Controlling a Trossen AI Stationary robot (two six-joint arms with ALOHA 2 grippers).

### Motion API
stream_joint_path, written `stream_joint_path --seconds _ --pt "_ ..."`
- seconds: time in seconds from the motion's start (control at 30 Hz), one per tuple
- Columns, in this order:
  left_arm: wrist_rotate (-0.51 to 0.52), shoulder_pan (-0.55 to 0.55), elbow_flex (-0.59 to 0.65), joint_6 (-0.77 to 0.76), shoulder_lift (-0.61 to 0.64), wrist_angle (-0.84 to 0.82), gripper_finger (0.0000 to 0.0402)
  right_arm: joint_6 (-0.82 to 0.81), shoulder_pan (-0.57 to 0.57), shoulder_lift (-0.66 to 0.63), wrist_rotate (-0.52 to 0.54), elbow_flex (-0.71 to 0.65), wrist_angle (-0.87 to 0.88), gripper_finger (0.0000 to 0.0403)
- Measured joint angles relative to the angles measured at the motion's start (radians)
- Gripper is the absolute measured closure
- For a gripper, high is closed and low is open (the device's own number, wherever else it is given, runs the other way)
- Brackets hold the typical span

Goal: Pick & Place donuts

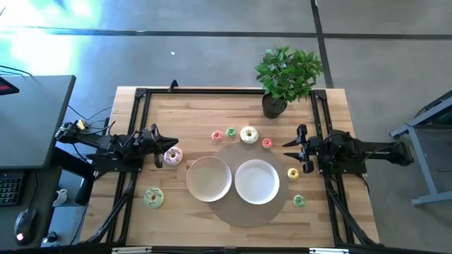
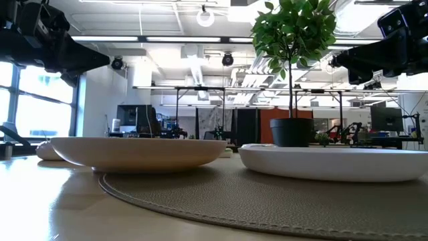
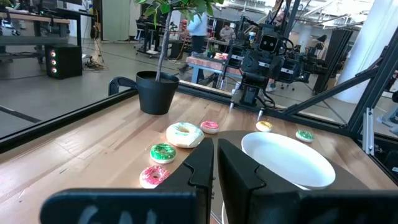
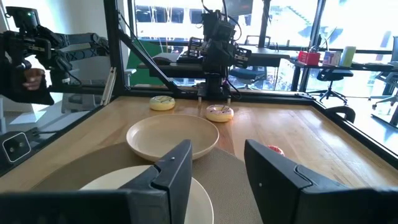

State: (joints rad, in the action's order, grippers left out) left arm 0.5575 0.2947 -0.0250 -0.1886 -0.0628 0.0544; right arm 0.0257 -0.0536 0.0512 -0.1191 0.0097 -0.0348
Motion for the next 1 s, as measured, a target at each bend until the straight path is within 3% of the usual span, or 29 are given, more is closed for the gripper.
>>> stream_joint_path --seconds 0.5,0.7,1.0 --pt "-0.007 0.0 0.0 0.0 0.0 0.002 0.0381 0.0 0.0 0.0 0.0 0.0 0.0 0.0258" --pt "-0.116 0.0 0.0 0.0 0.0 0.001 0.0381 0.0 0.0 0.0 0.0 0.0 0.0 0.0258" --pt "-0.19 0.0 0.0 -0.006 0.0 0.002 0.0381 0.0 0.0 0.0 0.0 0.0 0.0 0.0258"
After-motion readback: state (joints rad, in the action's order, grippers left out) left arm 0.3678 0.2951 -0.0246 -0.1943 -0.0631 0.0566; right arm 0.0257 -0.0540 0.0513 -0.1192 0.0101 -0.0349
